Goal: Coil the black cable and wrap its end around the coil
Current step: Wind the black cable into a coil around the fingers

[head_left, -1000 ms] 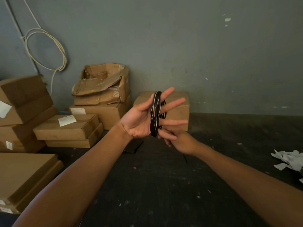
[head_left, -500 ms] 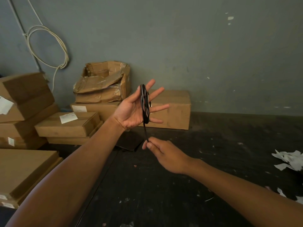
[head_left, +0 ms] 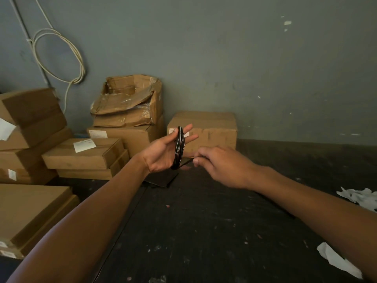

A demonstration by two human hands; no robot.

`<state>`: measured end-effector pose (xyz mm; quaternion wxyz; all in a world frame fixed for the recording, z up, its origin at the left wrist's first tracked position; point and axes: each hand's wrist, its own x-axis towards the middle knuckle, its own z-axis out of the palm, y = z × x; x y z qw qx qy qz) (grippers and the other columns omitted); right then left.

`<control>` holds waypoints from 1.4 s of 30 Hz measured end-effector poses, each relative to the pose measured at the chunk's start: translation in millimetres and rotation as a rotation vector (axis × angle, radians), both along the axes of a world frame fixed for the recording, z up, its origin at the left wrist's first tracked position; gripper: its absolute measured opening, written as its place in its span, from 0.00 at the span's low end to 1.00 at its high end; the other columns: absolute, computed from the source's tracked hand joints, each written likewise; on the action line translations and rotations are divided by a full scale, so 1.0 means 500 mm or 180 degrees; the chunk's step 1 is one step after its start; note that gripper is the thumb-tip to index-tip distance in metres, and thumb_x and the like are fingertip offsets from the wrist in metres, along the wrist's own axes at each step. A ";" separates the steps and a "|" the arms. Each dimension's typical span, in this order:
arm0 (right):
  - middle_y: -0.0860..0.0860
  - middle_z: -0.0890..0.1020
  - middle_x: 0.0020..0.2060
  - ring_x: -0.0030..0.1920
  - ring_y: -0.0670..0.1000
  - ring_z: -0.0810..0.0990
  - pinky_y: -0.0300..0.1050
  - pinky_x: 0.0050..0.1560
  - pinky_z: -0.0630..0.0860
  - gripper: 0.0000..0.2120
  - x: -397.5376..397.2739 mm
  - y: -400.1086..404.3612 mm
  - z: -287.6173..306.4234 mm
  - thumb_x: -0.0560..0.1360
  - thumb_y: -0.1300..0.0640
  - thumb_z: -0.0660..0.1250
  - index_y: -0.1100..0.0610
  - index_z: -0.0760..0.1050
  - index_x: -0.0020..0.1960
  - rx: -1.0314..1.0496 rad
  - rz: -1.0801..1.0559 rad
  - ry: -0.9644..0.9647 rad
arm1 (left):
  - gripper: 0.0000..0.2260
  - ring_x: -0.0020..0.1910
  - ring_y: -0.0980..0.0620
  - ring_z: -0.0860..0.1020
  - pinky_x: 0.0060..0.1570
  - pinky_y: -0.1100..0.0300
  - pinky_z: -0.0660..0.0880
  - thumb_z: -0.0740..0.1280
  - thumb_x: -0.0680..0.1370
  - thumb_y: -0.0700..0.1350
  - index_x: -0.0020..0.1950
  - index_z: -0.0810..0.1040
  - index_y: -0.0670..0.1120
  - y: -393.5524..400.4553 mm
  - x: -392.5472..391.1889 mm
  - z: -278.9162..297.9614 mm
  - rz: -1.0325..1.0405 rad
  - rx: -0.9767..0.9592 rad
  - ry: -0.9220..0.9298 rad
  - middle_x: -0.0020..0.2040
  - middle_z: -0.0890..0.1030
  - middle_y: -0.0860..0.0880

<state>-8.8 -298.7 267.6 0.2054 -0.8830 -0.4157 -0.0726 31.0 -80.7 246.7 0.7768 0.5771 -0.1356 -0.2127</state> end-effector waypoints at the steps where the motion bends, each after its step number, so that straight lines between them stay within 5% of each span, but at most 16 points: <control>1: 0.43 0.75 0.33 0.32 0.40 0.73 0.39 0.34 0.66 0.06 0.004 -0.003 0.011 0.81 0.50 0.60 0.46 0.74 0.48 -0.0064 -0.0026 -0.0060 | 0.21 0.68 0.41 0.75 0.60 0.32 0.72 0.50 0.83 0.59 0.75 0.66 0.61 0.001 0.000 -0.005 -0.0010 0.0103 -0.0024 0.75 0.70 0.54; 4: 0.44 0.78 0.34 0.32 0.42 0.74 0.43 0.36 0.71 0.07 0.015 -0.011 0.040 0.81 0.49 0.61 0.48 0.76 0.48 -0.0220 -0.0040 -0.0279 | 0.20 0.70 0.41 0.73 0.66 0.24 0.57 0.50 0.83 0.59 0.75 0.66 0.62 0.003 0.003 -0.016 -0.0118 0.0345 -0.0088 0.72 0.72 0.56; 8: 0.43 0.80 0.34 0.27 0.40 0.70 0.43 0.30 0.68 0.06 0.041 -0.018 0.073 0.80 0.49 0.62 0.46 0.76 0.47 -0.0265 -0.0036 -0.0563 | 0.18 0.71 0.40 0.71 0.67 0.23 0.53 0.53 0.82 0.60 0.68 0.73 0.65 0.003 -0.004 -0.027 -0.0354 0.0658 -0.0046 0.75 0.68 0.55; 10: 0.41 0.78 0.32 0.32 0.42 0.74 0.43 0.31 0.68 0.08 0.057 -0.025 0.089 0.80 0.48 0.62 0.47 0.79 0.47 -0.0373 -0.0146 -0.0858 | 0.17 0.72 0.39 0.70 0.67 0.23 0.53 0.54 0.81 0.60 0.68 0.74 0.66 0.005 -0.009 -0.035 -0.0501 0.0720 -0.0022 0.74 0.70 0.57; 14: 0.44 0.83 0.43 0.43 0.47 0.78 0.48 0.41 0.76 0.08 0.086 -0.041 0.108 0.79 0.47 0.62 0.45 0.79 0.48 -0.0453 -0.0160 -0.1165 | 0.19 0.73 0.39 0.68 0.68 0.23 0.51 0.55 0.81 0.60 0.72 0.69 0.64 -0.003 -0.019 -0.040 -0.0832 0.0741 0.0075 0.75 0.69 0.56; 19: 0.42 0.76 0.41 0.44 0.48 0.77 0.51 0.43 0.77 0.08 0.115 -0.058 0.117 0.79 0.47 0.62 0.47 0.79 0.48 -0.0445 -0.0106 -0.1241 | 0.21 0.74 0.37 0.67 0.67 0.25 0.56 0.57 0.81 0.59 0.74 0.67 0.62 -0.029 -0.043 -0.032 -0.1310 0.0746 0.0068 0.77 0.67 0.53; 24: 0.48 0.83 0.45 0.46 0.52 0.79 0.45 0.40 0.68 0.10 0.140 -0.080 0.099 0.79 0.48 0.62 0.50 0.80 0.50 -0.0350 -0.0180 -0.1307 | 0.23 0.75 0.34 0.62 0.64 0.31 0.66 0.57 0.81 0.57 0.77 0.62 0.60 -0.050 -0.062 -0.014 -0.1701 0.0379 0.0147 0.79 0.63 0.50; 27: 0.46 0.84 0.44 0.46 0.51 0.80 0.48 0.46 0.70 0.09 0.141 -0.089 0.088 0.80 0.50 0.62 0.51 0.80 0.49 -0.0213 -0.0158 -0.1105 | 0.23 0.76 0.33 0.58 0.65 0.31 0.62 0.56 0.82 0.56 0.78 0.61 0.59 -0.064 -0.074 -0.002 -0.1980 0.0160 0.0107 0.79 0.62 0.49; 31: 0.37 0.77 0.36 0.40 0.35 0.75 0.49 0.47 0.70 0.07 0.137 -0.102 0.046 0.80 0.55 0.61 0.51 0.77 0.46 0.0340 -0.0001 -0.0422 | 0.23 0.76 0.31 0.53 0.66 0.27 0.56 0.53 0.83 0.55 0.78 0.59 0.58 -0.078 -0.083 0.016 -0.2211 -0.0211 -0.0007 0.80 0.60 0.48; 35: 0.55 0.83 0.54 0.55 0.51 0.81 0.55 0.55 0.79 0.12 0.121 -0.092 -0.036 0.81 0.61 0.57 0.61 0.76 0.60 0.0732 0.0133 0.0214 | 0.22 0.76 0.30 0.52 0.64 0.25 0.53 0.54 0.83 0.55 0.78 0.61 0.58 -0.090 -0.083 0.034 -0.2262 -0.0428 -0.0144 0.80 0.60 0.48; 38: 0.57 0.79 0.63 0.64 0.53 0.78 0.56 0.63 0.77 0.14 0.101 -0.066 -0.089 0.82 0.64 0.57 0.61 0.73 0.66 0.1007 0.0335 0.0455 | 0.21 0.76 0.30 0.53 0.63 0.24 0.52 0.56 0.83 0.55 0.77 0.63 0.57 -0.106 -0.083 0.037 -0.2332 -0.0602 -0.0241 0.79 0.61 0.48; 42: 0.52 0.81 0.57 0.59 0.51 0.79 0.46 0.59 0.78 0.13 0.044 -0.029 -0.133 0.81 0.59 0.60 0.52 0.77 0.63 0.2199 0.0746 0.1288 | 0.21 0.75 0.29 0.51 0.63 0.24 0.53 0.53 0.83 0.55 0.77 0.64 0.57 -0.124 -0.082 0.035 -0.2151 -0.0979 -0.0271 0.79 0.62 0.47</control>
